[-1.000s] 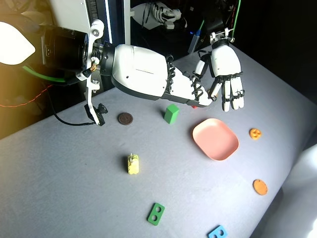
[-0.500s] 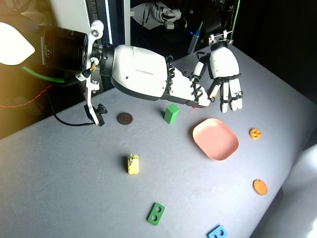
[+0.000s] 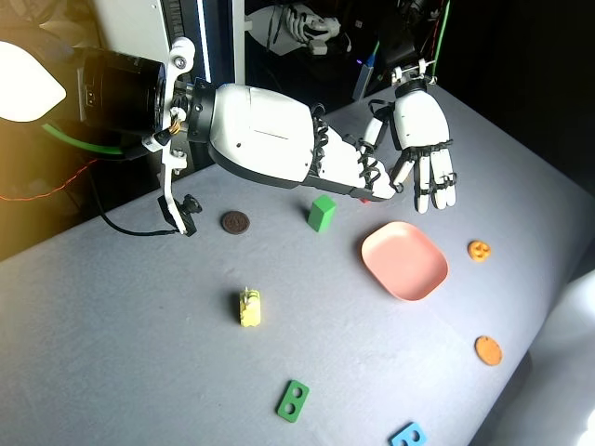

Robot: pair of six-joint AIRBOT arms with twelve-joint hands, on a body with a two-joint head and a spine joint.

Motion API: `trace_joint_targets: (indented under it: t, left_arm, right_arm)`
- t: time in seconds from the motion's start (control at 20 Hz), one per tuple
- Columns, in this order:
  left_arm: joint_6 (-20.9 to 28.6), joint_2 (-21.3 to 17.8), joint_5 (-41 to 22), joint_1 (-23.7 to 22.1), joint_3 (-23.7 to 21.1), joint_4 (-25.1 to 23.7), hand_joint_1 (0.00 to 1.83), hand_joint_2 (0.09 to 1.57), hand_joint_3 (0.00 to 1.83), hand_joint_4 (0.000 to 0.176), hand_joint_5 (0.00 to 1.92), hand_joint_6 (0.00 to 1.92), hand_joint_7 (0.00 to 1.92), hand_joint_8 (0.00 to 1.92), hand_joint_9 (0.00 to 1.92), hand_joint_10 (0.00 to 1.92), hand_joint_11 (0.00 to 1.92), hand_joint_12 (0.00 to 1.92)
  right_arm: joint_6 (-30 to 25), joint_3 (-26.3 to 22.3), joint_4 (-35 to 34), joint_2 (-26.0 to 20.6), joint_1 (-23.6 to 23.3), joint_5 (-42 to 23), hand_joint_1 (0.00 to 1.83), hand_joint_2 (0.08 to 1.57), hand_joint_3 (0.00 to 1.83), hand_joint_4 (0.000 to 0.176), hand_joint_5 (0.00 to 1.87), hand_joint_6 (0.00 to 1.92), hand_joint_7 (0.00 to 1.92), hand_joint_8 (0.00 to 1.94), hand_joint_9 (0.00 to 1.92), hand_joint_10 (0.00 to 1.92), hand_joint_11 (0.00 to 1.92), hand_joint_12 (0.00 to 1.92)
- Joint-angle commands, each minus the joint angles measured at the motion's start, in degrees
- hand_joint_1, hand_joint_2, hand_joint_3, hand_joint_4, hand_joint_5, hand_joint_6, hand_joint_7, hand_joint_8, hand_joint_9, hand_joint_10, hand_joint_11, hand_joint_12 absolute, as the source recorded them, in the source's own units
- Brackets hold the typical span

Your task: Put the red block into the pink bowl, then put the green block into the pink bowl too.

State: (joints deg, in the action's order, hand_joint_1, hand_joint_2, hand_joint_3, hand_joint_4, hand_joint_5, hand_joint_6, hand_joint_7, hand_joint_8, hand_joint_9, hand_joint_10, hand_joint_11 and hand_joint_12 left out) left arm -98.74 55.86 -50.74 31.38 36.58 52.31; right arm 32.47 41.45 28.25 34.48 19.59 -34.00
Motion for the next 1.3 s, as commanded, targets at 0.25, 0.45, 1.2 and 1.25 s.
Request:
trace_joint_targets:
  t: [0.25,0.45,1.2,1.25]
  left_arm:
    - [0.4,0.4,-4.7,0.2,0.5,-3.0,0.81,0.92,0.00,0.000,1.07,0.00,0.28,0.00,0.00,0.00,0.00,0.00]
    - [0.7,0.4,-4.9,0.7,0.6,-3.3,0.81,0.94,0.01,0.006,1.08,0.00,0.32,0.01,0.00,0.00,0.00,0.00]
    - [1.7,0.7,-5.3,1.3,1.1,-4.1,1.10,1.03,0.00,0.085,1.18,0.65,0.25,0.00,0.00,0.00,0.00,0.00]
    - [1.7,0.7,-5.3,1.3,1.1,-4.1,1.10,1.03,0.00,0.088,1.18,0.64,0.27,0.00,0.00,0.00,0.00,0.00]
  right_arm:
    - [-0.1,-0.2,-1.8,-0.7,-0.1,-6.3,0.32,0.72,0.00,0.176,0.47,0.01,0.09,0.00,0.00,0.00,0.00,0.00]
    - [-0.1,-0.2,-1.8,-0.7,0.0,-6.3,0.33,0.72,0.00,0.176,0.50,0.02,0.11,0.01,0.00,0.00,0.00,0.00]
    - [-0.1,-0.2,-1.8,-0.7,0.1,-6.3,0.36,0.73,0.00,0.176,0.53,0.01,0.14,0.01,0.01,0.00,0.00,0.00]
    - [-0.1,-0.2,-1.8,-0.7,0.1,-6.3,0.34,0.72,0.00,0.176,0.52,0.00,0.13,0.00,0.00,0.00,0.00,0.00]
